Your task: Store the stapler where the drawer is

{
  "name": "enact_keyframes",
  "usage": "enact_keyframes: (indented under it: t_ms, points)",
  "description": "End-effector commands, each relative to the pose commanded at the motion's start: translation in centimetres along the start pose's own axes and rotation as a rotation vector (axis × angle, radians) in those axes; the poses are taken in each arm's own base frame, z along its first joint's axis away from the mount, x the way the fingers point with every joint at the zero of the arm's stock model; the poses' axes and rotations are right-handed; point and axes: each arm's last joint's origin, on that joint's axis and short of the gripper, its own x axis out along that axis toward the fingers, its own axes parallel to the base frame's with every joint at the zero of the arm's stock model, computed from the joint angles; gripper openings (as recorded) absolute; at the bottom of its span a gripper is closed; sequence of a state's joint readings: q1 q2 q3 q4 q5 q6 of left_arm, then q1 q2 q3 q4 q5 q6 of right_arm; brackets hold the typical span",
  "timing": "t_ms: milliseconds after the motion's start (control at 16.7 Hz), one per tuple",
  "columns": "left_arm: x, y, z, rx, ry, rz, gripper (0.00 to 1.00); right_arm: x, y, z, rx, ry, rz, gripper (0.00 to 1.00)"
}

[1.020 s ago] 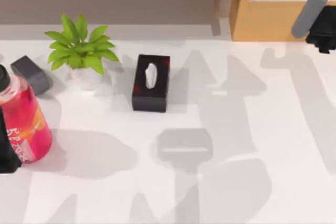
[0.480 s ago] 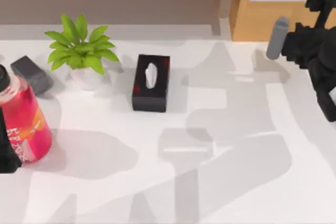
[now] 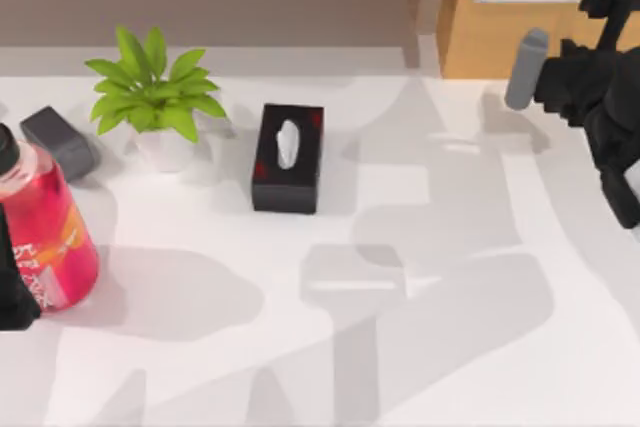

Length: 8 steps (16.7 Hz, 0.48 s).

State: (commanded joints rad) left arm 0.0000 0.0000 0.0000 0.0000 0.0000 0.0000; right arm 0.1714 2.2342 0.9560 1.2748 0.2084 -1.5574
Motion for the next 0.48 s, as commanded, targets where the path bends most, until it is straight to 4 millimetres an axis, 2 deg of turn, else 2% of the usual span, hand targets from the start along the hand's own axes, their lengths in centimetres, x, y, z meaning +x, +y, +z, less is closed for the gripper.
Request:
enact_keyframes:
  t_ms: [300, 480]
  points:
    - [0.0, 0.0, 0.0, 0.000, 0.000, 0.000, 1.00, 2.1, 0.0, 0.1, 0.000, -0.001, -0.001, 1.00]
    - [0.0, 0.0, 0.0, 0.000, 0.000, 0.000, 1.00, 2.2, 0.0, 0.1, 0.000, -0.001, -0.001, 1.00]
